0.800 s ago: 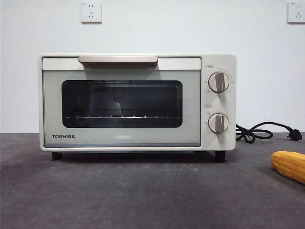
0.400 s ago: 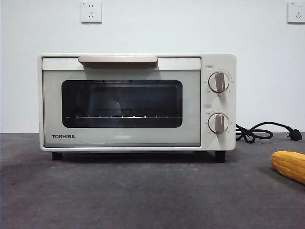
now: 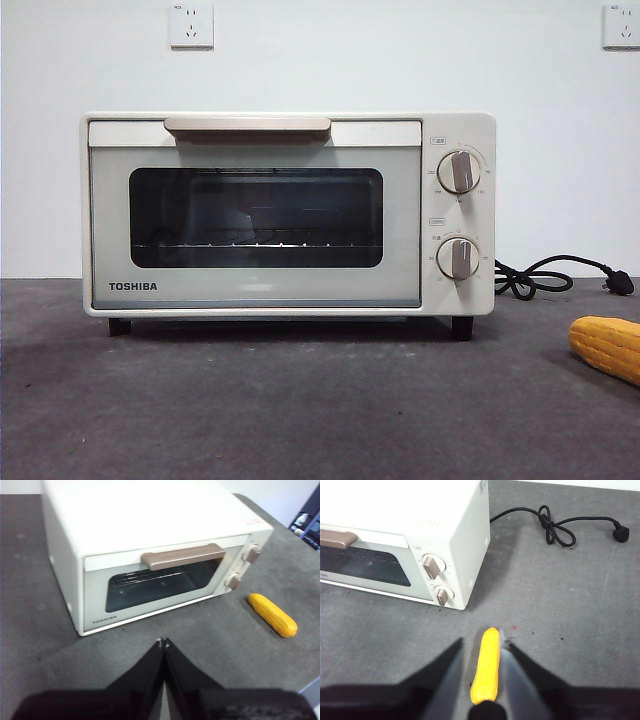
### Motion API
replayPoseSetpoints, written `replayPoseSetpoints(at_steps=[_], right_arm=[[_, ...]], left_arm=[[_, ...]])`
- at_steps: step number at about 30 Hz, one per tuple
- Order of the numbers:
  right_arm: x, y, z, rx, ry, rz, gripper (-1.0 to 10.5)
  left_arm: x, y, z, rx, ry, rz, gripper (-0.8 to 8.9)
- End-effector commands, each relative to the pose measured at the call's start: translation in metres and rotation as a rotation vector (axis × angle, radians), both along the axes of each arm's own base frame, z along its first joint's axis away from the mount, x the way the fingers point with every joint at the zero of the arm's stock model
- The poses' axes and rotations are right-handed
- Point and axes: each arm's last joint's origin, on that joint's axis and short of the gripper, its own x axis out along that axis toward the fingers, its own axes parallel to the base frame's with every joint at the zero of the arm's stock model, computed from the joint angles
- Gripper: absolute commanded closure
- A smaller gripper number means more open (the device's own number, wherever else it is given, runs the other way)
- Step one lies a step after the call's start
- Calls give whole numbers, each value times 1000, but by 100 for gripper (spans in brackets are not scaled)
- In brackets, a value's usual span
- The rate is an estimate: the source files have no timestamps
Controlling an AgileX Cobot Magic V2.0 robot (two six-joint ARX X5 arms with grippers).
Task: Take the corn from the table,put the corn in the oven
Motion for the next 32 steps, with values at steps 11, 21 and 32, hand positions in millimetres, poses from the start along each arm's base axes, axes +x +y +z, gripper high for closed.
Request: replayPoseSetpoints(at_steps=[11,21,32], right_arm=[[6,1,-1,-5,22,2,288],[60,11,-24,-31,274,6,289],[135,23,-81,-88,605,6,351]], left_arm=[[-1,0,3,4,-20,-15,819],[-1,0,3,2,-21,-18,819],[0,0,3,2,-25,-18,819]])
